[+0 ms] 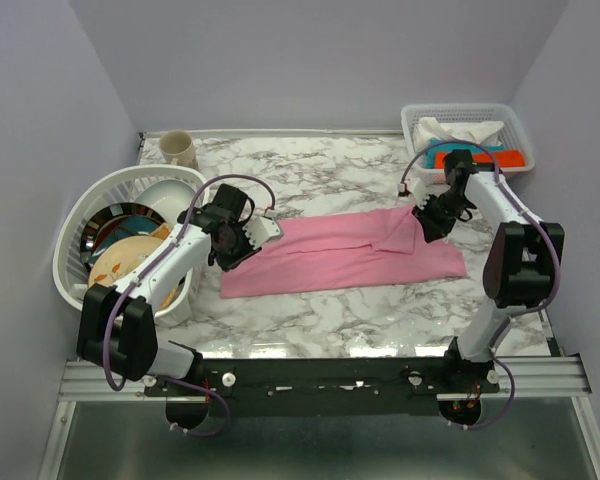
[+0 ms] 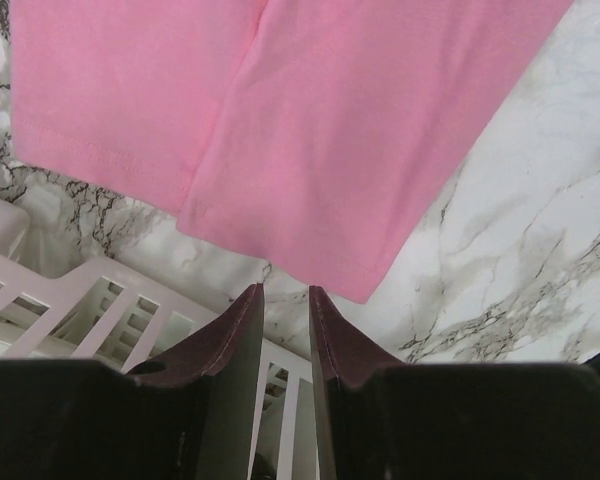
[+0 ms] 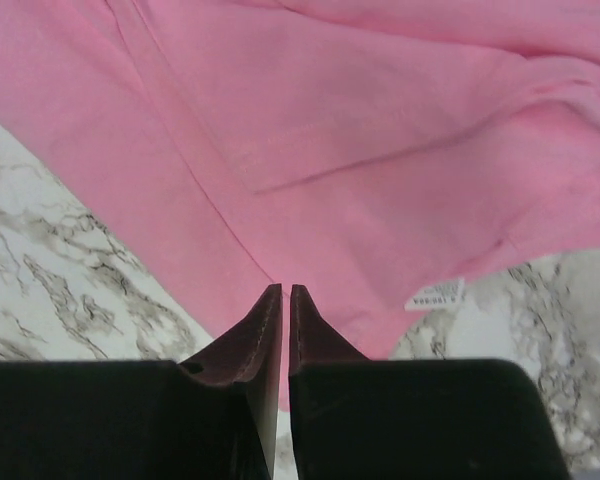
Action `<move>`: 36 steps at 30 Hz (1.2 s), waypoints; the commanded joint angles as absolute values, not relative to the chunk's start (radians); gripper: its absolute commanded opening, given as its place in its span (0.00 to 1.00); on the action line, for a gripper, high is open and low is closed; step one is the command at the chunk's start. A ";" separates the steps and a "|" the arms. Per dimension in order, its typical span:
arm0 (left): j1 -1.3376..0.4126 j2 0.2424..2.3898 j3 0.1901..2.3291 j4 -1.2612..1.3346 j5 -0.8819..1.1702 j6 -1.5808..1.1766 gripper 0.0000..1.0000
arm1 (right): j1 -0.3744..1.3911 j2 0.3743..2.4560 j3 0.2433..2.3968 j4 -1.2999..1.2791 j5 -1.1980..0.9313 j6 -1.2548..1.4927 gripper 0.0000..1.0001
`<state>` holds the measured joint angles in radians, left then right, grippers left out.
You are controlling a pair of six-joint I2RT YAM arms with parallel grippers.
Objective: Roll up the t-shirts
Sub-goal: Fold the T-shirt at the center of the board.
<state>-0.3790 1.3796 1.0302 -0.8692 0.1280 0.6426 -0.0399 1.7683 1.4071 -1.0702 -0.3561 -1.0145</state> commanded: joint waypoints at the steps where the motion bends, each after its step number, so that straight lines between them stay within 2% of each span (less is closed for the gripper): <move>1: -0.373 1.414 1.046 -0.859 0.123 0.640 0.33 | -0.003 1.868 1.408 -1.029 -0.305 -1.019 0.15; 9: -0.356 1.419 1.035 -0.862 0.098 0.649 0.33 | 0.054 1.977 1.443 -1.002 -0.268 -1.008 0.15; 23: -0.330 1.440 1.045 -0.859 0.089 0.653 0.33 | 0.135 2.077 1.583 -1.040 -0.357 -0.966 0.16; 27: -0.328 1.442 1.043 -0.861 0.083 0.655 0.33 | 0.158 2.164 1.796 -1.109 -0.480 -0.867 0.17; 29: -0.327 1.442 1.037 -0.861 0.081 0.655 0.33 | 0.160 2.210 2.033 -1.117 -0.590 -0.812 0.17; 30: -0.327 1.442 1.032 -0.862 0.081 0.657 0.33 | 0.158 2.248 2.110 -1.085 -0.600 -0.676 0.17; 32: -0.325 1.442 1.026 -0.868 0.078 0.655 0.33 | 0.176 2.243 2.247 -1.019 -0.575 -0.600 0.17; 36: -0.325 1.447 1.038 -0.882 0.086 0.658 0.33 | 0.193 2.134 2.176 -1.061 -0.578 -0.679 0.29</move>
<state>-0.3328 1.4368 1.0317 -0.8631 0.0925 0.6468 0.1753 2.2383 2.1941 -1.0298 -0.5053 -0.7296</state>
